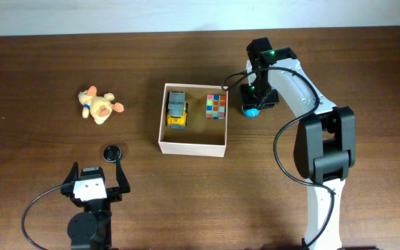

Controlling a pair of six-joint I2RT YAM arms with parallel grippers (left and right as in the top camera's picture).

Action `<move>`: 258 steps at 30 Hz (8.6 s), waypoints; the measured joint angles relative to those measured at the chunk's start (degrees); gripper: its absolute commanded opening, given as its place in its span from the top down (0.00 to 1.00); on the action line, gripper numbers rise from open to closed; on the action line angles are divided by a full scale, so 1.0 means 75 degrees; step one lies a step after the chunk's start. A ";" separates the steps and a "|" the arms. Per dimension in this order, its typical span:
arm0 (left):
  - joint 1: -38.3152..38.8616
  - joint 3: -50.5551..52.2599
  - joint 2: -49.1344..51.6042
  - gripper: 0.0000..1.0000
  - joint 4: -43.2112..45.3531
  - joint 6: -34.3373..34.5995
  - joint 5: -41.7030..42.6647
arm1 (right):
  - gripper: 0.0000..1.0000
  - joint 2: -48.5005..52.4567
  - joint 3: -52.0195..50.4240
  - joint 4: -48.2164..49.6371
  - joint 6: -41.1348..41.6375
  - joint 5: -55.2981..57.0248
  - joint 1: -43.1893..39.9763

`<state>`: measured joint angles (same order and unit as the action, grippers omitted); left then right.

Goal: Pack container
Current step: 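Lower the right gripper and grasp the blue ball, then carry the blue ball with the right gripper into the box, then release the ball and raise the right gripper to the side, then move the left gripper down and grasp the black toy wheel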

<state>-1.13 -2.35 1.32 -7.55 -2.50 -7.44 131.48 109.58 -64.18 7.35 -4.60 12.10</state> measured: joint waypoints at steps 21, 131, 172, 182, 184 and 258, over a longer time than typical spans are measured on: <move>0.0000 0.0000 0.0000 0.01 0.0000 0.0000 0.0003 | 0.58 0.0006 0.2582 -0.1507 -0.0064 0.0297 0.0000; 0.0000 0.0000 0.0000 0.01 0.0000 0.0000 0.0003 | 0.15 -0.0562 0.5995 -0.1684 0.0268 0.2063 0.0918; -0.0003 0.0035 0.0015 0.01 0.1766 -0.0029 0.0117 | 0.01 -0.0487 0.3550 -0.1463 0.1390 0.2302 -0.1609; -0.0003 -0.2034 0.2057 0.01 0.0015 0.0597 0.0393 | 0.01 -0.0487 0.3550 -0.1457 0.1393 0.2308 -0.1609; 0.0000 -0.2993 0.3002 0.01 -0.0423 0.0592 0.0396 | 0.01 -0.0487 0.3550 -0.1454 0.1393 0.2308 -0.1609; 0.0000 -0.9533 1.4478 0.11 -0.6851 0.1859 0.0673 | 0.01 -0.0487 0.3544 -0.1443 0.1390 0.2326 -0.1609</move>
<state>-1.13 -73.84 109.91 -58.94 11.44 -2.39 127.83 136.16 -75.00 17.78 12.84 0.03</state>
